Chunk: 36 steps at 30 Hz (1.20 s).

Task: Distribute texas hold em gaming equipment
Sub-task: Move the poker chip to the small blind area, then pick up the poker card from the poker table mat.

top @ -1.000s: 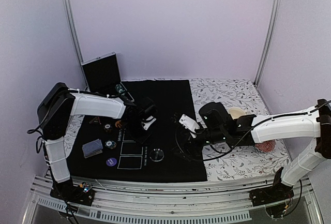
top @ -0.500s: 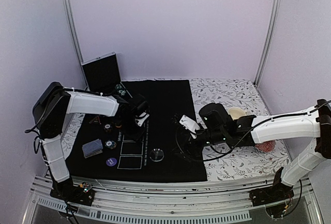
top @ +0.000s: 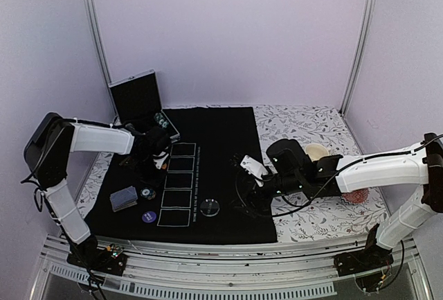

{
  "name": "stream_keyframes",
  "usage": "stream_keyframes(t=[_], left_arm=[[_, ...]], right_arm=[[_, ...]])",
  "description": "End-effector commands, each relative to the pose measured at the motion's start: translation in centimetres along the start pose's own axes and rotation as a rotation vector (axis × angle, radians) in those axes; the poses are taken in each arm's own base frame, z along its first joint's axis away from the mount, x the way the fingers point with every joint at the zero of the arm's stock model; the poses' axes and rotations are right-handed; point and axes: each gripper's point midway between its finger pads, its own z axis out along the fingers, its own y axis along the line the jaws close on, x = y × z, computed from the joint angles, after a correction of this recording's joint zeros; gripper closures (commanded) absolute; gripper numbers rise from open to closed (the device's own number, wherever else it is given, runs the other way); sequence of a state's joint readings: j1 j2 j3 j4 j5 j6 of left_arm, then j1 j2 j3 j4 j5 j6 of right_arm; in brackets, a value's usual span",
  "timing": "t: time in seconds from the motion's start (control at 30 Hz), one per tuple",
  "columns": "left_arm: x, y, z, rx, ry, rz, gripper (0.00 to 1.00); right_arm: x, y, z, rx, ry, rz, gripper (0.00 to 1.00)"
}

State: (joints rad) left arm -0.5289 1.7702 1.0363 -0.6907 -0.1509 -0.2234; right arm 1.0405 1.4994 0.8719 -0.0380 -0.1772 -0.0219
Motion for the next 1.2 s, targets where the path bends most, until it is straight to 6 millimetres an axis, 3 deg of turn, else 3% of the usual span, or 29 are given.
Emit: stream_keyframes(t=[0.0, 0.07, 0.23, 0.3, 0.43, 0.47, 0.5, 0.63, 0.7, 0.8, 0.97, 1.1, 1.17], left_arm=[[0.1, 1.5, -0.9, -0.039, -0.011, -0.031, 0.64], [-0.7, 1.1, -1.4, -0.021, -0.035, -0.021, 0.59], [-3.5, 0.0, -4.3, 0.04, -0.165, 0.001, 0.33], [-4.6, 0.0, -5.9, 0.055, -0.229, -0.007, 0.31], [-6.2, 0.8, -9.0, 0.038, -0.339, -0.037, 0.18], [-6.7, 1.2, -10.1, 0.027, -0.378, -0.051, 0.08], [-7.0, 1.7, -10.7, 0.008, -0.407, -0.067, 0.03], [-8.4, 4.5, -14.6, -0.066, -0.611, -0.208, 0.02], [-8.1, 6.4, -16.8, -0.115, -0.716, -0.302, 0.02], [-7.3, 7.6, -19.0, -0.072, -0.818, -0.406, 0.02], [-4.8, 9.1, -18.6, 0.022, -0.798, -0.579, 0.02], [-3.3, 8.7, -16.9, -0.02, -0.658, -0.468, 0.02], [-3.3, 7.9, -17.3, 0.009, -0.616, -0.413, 0.02]], right_arm=[[0.1, 0.4, 0.3, -0.018, 0.006, 0.007, 0.01], [0.0, 0.5, 0.3, -0.021, 0.004, 0.007, 0.01], [-0.2, 0.5, 0.4, -0.024, 0.003, 0.009, 0.01], [-0.3, 0.4, 0.4, -0.018, 0.001, 0.008, 0.01], [-1.5, -0.4, -0.3, 0.036, -0.042, -0.002, 0.01], [-1.9, -0.7, -0.6, 0.058, -0.063, -0.005, 0.01], [-2.5, -1.0, -1.1, 0.081, -0.087, -0.006, 0.01], [-4.5, -3.5, -3.4, 0.237, -0.182, 0.041, 0.01], [-5.4, -4.0, -4.6, 0.276, -0.225, 0.047, 0.01], [-6.3, -5.1, -6.6, 0.343, -0.3, 0.103, 0.01], [-6.4, -6.8, -8.2, 0.407, -0.352, 0.218, 0.01], [-6.2, -6.1, -7.3, 0.357, -0.311, 0.193, 0.01], [-6.0, -5.7, -7.1, 0.34, -0.281, 0.152, 0.01]])
